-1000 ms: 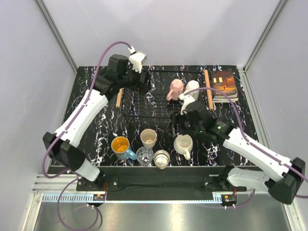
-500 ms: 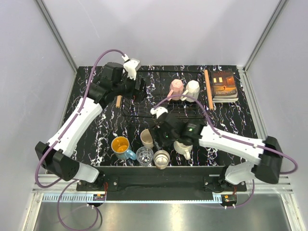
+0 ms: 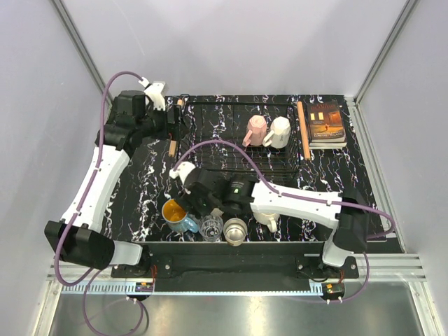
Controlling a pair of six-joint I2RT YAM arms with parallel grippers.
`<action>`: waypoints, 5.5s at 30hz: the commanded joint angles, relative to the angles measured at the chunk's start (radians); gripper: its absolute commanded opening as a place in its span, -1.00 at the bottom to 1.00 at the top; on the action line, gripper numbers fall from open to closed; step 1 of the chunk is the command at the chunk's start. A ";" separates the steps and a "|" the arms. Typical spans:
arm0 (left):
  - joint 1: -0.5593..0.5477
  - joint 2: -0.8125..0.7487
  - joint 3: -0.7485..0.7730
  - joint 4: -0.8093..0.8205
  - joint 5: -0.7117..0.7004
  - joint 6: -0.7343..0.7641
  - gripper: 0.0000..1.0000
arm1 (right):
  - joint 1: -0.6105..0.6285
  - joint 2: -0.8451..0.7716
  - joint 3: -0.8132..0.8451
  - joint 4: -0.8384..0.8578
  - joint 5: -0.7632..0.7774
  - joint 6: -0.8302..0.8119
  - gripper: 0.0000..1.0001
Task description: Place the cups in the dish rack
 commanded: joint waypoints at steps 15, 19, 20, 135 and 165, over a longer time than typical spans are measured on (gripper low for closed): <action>0.208 -0.038 -0.040 0.053 0.143 -0.078 0.93 | 0.084 0.271 0.325 0.017 -0.124 -0.228 0.39; 0.243 -0.044 -0.034 0.053 0.146 -0.076 0.93 | 0.085 0.319 0.333 0.014 -0.136 -0.250 0.38; 0.246 -0.046 -0.034 0.053 0.153 -0.079 0.93 | 0.085 0.326 0.331 0.014 -0.135 -0.256 0.36; -0.163 0.080 -0.033 0.649 0.766 -0.912 0.80 | -0.772 -0.180 -0.262 1.662 -0.692 0.990 -1.00; -0.127 0.153 0.133 0.815 0.798 -1.067 -0.33 | -0.562 -0.074 -0.296 1.744 -0.725 1.097 -1.00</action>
